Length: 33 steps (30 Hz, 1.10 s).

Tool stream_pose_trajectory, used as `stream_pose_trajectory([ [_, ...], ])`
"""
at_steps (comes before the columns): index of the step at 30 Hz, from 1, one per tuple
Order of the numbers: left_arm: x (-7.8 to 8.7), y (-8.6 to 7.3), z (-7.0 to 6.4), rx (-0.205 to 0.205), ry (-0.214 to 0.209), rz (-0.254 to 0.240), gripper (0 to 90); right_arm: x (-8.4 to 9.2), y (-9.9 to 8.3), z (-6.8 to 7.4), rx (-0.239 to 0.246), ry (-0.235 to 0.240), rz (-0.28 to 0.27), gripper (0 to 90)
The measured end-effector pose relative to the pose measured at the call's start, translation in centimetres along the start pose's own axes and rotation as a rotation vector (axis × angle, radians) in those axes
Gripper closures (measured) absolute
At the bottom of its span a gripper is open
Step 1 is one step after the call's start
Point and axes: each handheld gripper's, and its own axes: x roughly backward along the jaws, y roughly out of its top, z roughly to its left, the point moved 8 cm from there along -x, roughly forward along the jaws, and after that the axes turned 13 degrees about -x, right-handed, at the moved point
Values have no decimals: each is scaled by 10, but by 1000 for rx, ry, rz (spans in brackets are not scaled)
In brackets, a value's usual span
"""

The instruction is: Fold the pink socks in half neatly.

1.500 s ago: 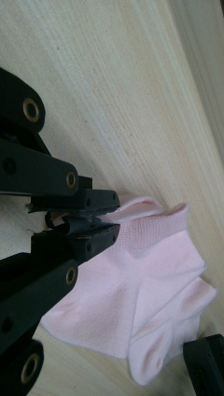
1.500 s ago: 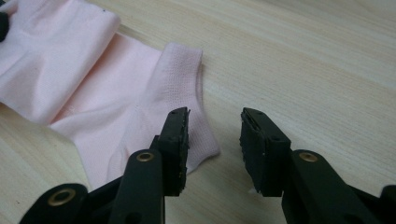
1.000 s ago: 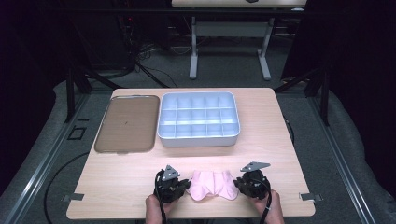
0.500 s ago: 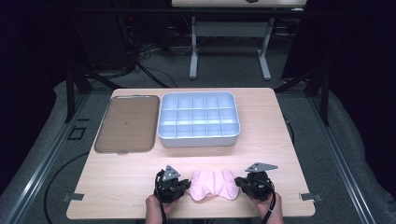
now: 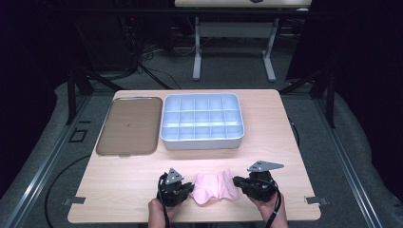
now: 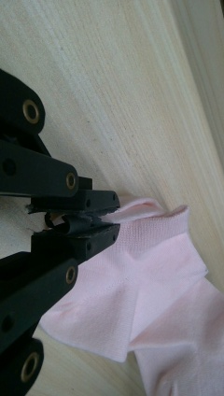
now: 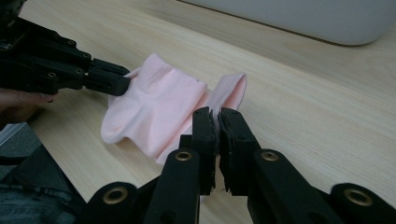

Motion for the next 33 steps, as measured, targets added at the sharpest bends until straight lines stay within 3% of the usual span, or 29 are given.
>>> stream_pose_trajectory([
  [11, 0, 0, 1, 2, -3, 0, 823, -8, 17, 27, 26, 68, 26, 850],
  [24, 0, 0, 2, -5, 0, -2, 823, -48, 21, 54, 82, 99, 112, 851],
  [33, 0, 0, 1, 1, -5, -6, 823, -72, 17, 65, 104, 89, 149, 850],
])
